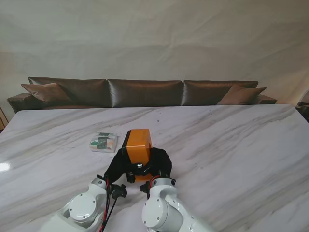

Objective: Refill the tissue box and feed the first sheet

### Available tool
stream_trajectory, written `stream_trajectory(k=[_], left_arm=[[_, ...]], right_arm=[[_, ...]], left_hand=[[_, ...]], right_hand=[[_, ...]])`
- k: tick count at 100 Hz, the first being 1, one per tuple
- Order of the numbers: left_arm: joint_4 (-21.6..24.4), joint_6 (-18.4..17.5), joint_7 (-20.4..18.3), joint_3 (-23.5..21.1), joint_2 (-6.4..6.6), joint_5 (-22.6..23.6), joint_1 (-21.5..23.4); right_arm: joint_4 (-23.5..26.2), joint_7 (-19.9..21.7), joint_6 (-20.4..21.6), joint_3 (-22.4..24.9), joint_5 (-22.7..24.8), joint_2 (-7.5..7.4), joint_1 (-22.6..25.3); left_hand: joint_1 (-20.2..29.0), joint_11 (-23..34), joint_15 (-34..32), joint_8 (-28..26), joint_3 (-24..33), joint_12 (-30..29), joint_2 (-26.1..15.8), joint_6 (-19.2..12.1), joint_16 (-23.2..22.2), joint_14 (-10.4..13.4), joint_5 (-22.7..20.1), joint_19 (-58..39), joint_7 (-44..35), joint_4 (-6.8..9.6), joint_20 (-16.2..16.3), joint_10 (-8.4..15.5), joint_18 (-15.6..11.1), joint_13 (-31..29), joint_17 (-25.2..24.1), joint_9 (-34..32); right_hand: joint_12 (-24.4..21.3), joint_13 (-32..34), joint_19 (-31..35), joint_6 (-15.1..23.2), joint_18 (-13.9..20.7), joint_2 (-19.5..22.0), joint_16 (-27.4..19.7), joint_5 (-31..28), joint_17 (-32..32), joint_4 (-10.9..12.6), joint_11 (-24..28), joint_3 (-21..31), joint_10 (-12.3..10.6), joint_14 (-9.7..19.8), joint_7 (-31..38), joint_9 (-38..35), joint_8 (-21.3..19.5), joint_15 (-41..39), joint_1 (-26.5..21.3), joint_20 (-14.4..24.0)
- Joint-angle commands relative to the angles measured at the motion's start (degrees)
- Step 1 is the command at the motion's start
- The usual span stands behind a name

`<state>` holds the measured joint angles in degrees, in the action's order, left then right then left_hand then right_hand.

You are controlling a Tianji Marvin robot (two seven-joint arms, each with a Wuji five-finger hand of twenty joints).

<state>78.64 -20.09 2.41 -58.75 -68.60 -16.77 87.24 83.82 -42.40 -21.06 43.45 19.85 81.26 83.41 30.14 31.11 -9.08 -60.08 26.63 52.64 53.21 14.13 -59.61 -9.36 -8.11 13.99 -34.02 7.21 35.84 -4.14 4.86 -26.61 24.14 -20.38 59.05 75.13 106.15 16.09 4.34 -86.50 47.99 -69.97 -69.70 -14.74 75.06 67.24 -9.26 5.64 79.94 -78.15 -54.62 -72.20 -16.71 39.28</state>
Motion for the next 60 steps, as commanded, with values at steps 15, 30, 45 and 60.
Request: stream_trajectory(k=[15,30,45,60], left_arm=[[3.4,-0.9,-2.6,1.7,-0.91,1.2,2.7],[4.2,0.2,-1.2,0.8,-0.84,3.5,3.3],[5.4,2.4,-0.4,-0.8,-0.39,7.5,3.7],[6.5,4.2,-0.6,-2.0,0.12,10.4,3.7]], right_arm=[[-2.0,0.2,-3.1,2.3,-1.4,0.36,-2.0],[-0.6,1.8,-4.5,2.8,-1.1,-0.20,-1.6],[1.7,4.3,-5.8,3.4,0.9,-1.65,-0.4],[3.0,6.9,-7.3,3.5,4.5,-3.24,0.4]], left_hand=[[24.3,39.0,-54.5,-7.2,47.3,7.4,-1.9,-25.5,-10.6,4.7,-15.0,-108.3,-35.5,2.83,-0.9,19.1,-1.2,-24.7,2.0,-28.2],[24.4,39.0,-54.6,-7.2,47.2,7.5,-1.9,-25.5,-10.7,4.5,-15.1,-108.3,-35.5,2.80,-1.0,19.1,-1.1,-24.7,2.0,-28.2],[24.5,39.0,-54.6,-7.2,47.2,7.6,-1.9,-25.6,-10.7,4.4,-15.3,-108.4,-35.6,2.82,-1.0,18.9,-1.0,-24.7,2.0,-28.2],[24.4,39.0,-54.6,-7.2,47.3,7.6,-1.8,-25.7,-10.7,4.5,-15.3,-108.5,-35.6,2.82,-1.0,18.9,-1.1,-24.8,2.0,-28.2]], right_hand=[[0.2,0.1,13.8,-6.9,6.0,10.7,4.8,-2.5,-0.8,6.4,6.3,21.5,5.6,-6.1,2.2,-4.7,0.6,-27.5,-12.8,1.5],[0.1,0.1,13.8,-6.8,6.0,10.8,4.8,-2.4,-0.8,6.4,6.4,21.4,5.6,-6.1,2.3,-4.7,0.7,-27.5,-12.7,1.5],[0.0,0.1,13.8,-6.8,6.0,11.0,4.8,-2.4,-0.8,6.4,6.4,21.2,5.6,-6.1,2.3,-4.7,0.7,-27.5,-12.6,1.6],[0.0,0.1,13.8,-6.4,6.0,11.0,4.8,-2.2,-0.8,6.5,6.3,21.2,5.4,-6.1,2.3,-4.7,0.6,-27.5,-12.6,1.6]])
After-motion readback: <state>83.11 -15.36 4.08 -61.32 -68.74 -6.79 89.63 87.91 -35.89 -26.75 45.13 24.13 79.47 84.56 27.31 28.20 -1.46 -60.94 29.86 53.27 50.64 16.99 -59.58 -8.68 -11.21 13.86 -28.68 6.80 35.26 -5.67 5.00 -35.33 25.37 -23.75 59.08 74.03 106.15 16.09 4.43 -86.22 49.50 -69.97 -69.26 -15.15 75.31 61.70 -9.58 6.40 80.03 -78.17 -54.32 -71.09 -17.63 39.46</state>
